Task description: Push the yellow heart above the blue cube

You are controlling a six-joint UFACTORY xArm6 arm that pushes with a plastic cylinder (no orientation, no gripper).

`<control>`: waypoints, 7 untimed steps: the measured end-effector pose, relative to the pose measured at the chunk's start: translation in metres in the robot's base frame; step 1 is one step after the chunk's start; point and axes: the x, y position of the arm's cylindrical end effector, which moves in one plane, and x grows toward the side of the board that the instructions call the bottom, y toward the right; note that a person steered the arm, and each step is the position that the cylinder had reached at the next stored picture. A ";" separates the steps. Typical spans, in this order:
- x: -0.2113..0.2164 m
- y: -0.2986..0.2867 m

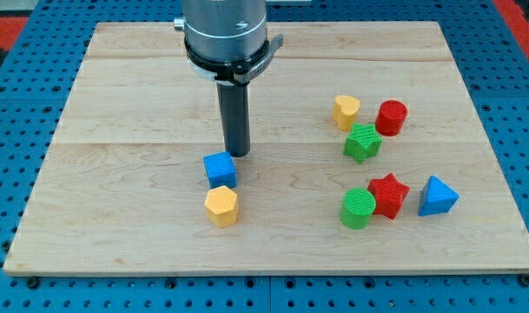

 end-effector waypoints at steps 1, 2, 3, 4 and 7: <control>-0.056 0.025; -0.113 0.070; -0.109 0.160; -0.072 0.174; -0.028 0.034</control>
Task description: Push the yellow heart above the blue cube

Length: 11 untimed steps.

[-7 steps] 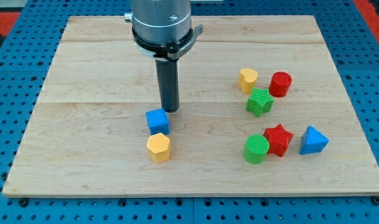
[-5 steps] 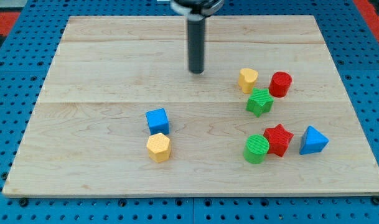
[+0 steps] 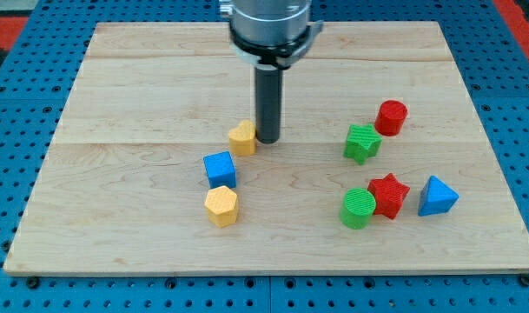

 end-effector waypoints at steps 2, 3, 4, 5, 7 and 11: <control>0.011 -0.016; 0.020 -0.018; 0.019 -0.018; 0.003 -0.018; -0.036 -0.017; -0.046 -0.022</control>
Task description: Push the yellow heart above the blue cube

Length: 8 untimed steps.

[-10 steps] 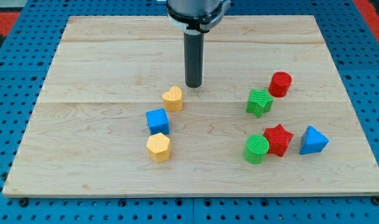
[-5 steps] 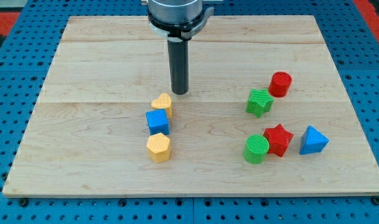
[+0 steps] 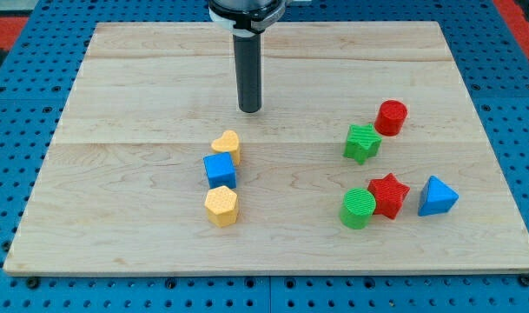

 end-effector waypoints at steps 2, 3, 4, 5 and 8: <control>0.000 -0.026; 0.001 -0.026; 0.003 -0.026; 0.003 -0.026; 0.078 -0.022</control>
